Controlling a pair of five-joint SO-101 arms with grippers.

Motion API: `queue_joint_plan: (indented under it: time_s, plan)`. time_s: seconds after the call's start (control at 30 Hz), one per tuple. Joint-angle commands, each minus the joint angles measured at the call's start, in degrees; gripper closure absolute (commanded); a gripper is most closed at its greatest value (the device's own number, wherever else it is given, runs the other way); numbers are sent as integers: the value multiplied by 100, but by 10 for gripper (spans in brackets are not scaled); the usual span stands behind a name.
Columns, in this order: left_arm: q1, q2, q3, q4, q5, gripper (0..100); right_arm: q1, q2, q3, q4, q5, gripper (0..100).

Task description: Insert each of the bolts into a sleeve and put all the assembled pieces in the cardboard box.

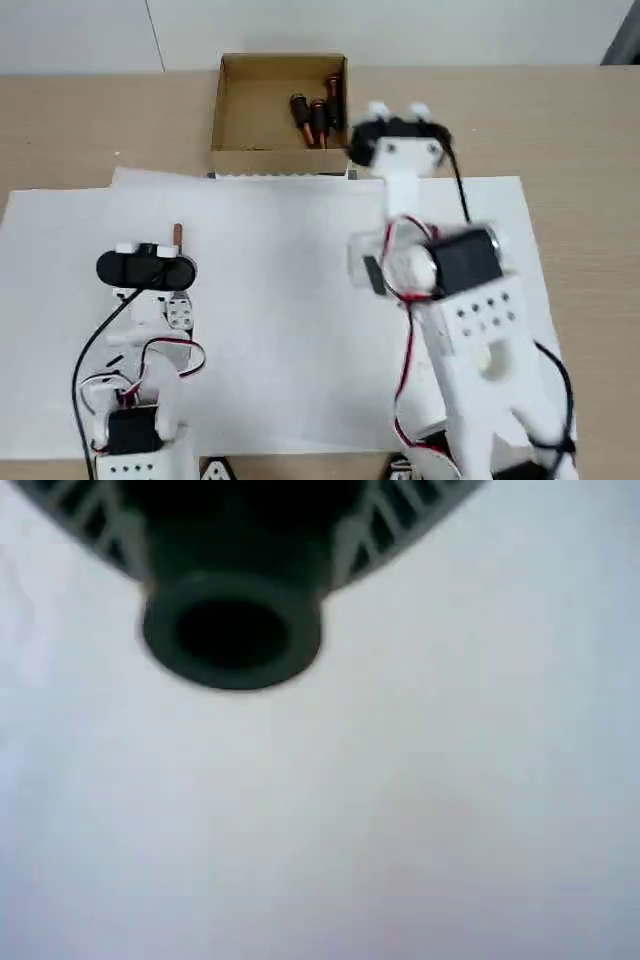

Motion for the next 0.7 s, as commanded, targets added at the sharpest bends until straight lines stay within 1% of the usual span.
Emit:
queue_joint_plan:
  time_s: [0.0,0.07,0.13,0.33,0.47,0.6,0.67]
  plan:
    - [0,141,-866,466,-70,994,330,-743,949,-259,-62,996]
    - [0,563,-1297,686,-62,994,391,-1147,1398,-409,-62,996]
    - [-9,1204,-1754,712,-35,994,391,-1543,1758,-549,-44,996]
    - [0,3727,-3495,703,440,994,400,-2281,2541,-716,-53,996]
    - [0,5125,-4497,756,440,994,400,-2571,2637,-673,-53,996]
    - [0,6145,-5262,1046,440,993,409,-2809,2646,-664,-53,996]
    - [0,6637,-5525,1169,440,993,541,-2897,2655,-664,-53,996]
